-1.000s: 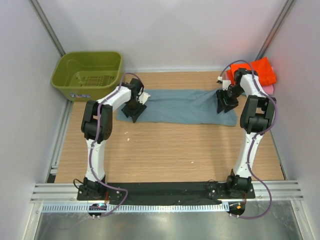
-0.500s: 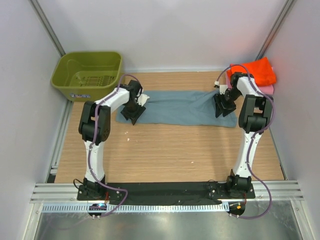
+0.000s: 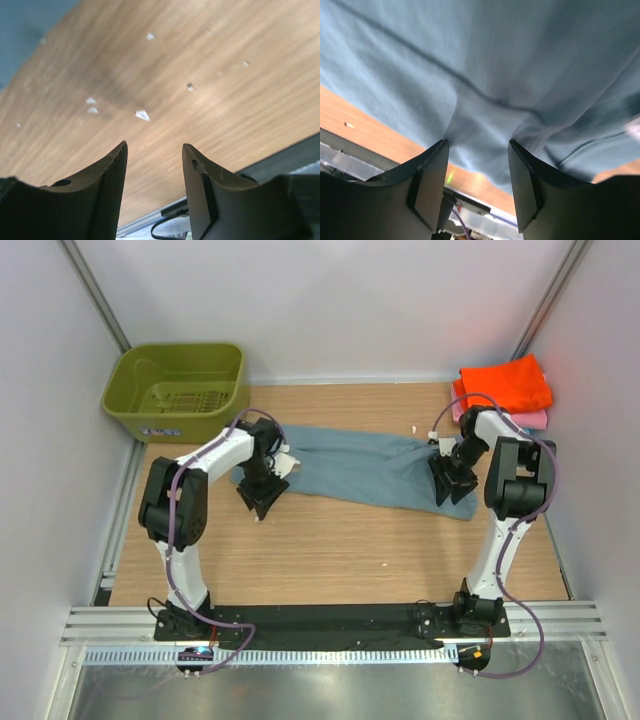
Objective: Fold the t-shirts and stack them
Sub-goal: Fold the tshirt
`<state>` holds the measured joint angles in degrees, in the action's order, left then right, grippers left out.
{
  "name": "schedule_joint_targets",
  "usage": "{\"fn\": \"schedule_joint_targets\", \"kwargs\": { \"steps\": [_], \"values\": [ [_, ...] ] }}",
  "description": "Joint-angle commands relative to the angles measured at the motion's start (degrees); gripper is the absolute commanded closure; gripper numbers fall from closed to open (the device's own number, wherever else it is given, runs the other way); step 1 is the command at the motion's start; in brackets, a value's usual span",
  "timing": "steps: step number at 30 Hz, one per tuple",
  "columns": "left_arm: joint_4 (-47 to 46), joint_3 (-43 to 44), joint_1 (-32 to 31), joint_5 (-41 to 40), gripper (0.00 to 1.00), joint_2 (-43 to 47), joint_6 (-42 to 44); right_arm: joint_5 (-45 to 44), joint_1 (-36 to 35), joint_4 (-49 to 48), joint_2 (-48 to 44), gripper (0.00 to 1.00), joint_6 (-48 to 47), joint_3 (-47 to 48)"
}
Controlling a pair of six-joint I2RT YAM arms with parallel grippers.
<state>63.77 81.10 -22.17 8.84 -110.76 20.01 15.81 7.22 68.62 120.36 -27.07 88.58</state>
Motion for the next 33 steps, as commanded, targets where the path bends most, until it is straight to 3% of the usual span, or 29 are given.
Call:
{"fn": "schedule_joint_targets", "kwargs": {
  "steps": [1,6,10,13,21,33],
  "values": [
    [2.94,0.55,-0.24,3.2,0.51,5.37,1.0,-2.1,-0.19,1.78,-6.61,0.43,-1.14,-2.0],
    [-0.56,7.91,-0.24,-1.18,0.51,7.31,0.82,-3.25,-0.19,2.05,-10.84,0.42,-1.85,3.52],
    [-4.08,11.88,-0.5,-7.5,0.5,4.86,2.14,-1.23,-0.19,2.13,-9.27,0.41,-0.53,18.51],
    [-8.3,11.11,-1.64,-12.79,0.51,2.66,2.67,0.01,-1.07,1.43,-4.0,0.41,1.66,28.53],
    [-15.16,9.17,1.86,-10.78,0.52,-2.88,-2.95,1.06,-5.2,6.61,14.01,0.44,-0.17,50.53],
    [-17.89,6.8,4.33,-7.45,0.52,-6.4,-6.47,2.46,-7.22,6.27,18.34,0.44,-0.27,50.13]
  ]
}}
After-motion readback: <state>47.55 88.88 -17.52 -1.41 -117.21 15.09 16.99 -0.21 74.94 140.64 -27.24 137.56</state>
